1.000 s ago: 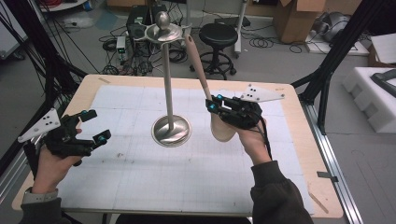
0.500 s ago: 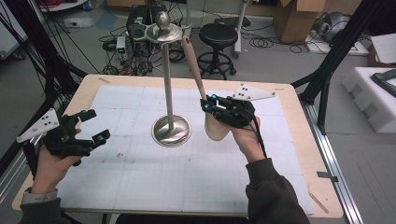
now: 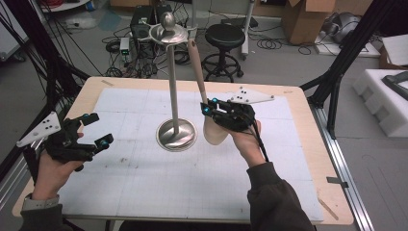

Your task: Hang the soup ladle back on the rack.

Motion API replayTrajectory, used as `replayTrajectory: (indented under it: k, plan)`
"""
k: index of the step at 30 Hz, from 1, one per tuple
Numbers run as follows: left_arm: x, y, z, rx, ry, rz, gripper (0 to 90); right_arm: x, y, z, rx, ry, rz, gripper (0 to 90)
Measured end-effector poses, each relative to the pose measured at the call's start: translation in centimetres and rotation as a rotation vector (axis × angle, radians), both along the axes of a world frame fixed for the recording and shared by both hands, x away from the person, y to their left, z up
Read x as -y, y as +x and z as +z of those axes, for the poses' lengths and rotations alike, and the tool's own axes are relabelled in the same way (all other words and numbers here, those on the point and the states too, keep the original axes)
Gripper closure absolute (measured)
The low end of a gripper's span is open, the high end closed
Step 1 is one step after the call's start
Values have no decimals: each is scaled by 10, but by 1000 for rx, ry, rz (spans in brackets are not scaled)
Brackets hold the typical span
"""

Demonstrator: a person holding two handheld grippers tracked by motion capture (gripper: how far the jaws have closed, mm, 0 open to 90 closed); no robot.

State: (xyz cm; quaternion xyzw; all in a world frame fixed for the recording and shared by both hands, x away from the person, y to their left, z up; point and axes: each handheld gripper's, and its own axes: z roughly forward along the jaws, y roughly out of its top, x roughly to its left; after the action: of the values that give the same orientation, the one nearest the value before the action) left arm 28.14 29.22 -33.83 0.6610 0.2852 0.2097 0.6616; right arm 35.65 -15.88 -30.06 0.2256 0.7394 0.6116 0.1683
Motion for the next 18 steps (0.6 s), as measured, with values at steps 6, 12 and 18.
replayTrajectory:
  k: [6, 12, 18]
  plan:
    - [-1, 0, 0, 3, 3, -2, 40, -4, 0, -3, 8, 11, -10, 766]
    - [-2, 0, 0, 4, -3, 0, 40, 1, -4, -3, 42, 32, -30, 628]
    - [1, 1, -1, -2, 5, -7, 41, 17, -12, -2, 60, 63, -55, 449]
